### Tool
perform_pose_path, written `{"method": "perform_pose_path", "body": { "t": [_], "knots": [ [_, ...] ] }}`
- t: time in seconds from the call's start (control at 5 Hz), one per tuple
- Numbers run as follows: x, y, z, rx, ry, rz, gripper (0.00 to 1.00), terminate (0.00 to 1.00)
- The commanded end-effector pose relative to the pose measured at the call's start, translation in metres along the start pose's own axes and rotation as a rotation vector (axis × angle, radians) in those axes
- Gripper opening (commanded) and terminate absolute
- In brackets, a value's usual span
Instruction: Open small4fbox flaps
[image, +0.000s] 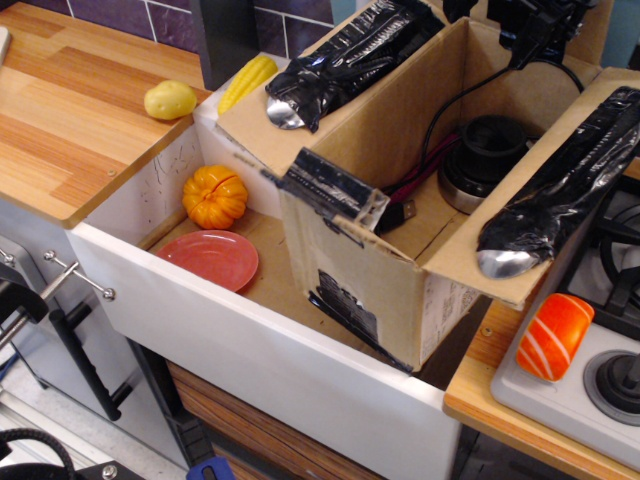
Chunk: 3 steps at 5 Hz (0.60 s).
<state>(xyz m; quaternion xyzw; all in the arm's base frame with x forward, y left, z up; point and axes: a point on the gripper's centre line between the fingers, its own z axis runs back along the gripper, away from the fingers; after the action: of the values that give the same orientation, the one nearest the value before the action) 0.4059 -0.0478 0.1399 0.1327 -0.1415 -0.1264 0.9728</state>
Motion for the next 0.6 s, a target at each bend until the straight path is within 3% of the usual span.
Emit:
{"method": "perform_pose_path", "body": {
  "t": [0.0, 0.4],
  "knots": [
    [0.026, 0.018, 0.009, 0.050, -0.097, 0.006, 1.00, 0.00],
    [0.050, 0.025, 0.018, 0.101, -0.116, -0.002, 1.00, 0.00]
  ]
}}
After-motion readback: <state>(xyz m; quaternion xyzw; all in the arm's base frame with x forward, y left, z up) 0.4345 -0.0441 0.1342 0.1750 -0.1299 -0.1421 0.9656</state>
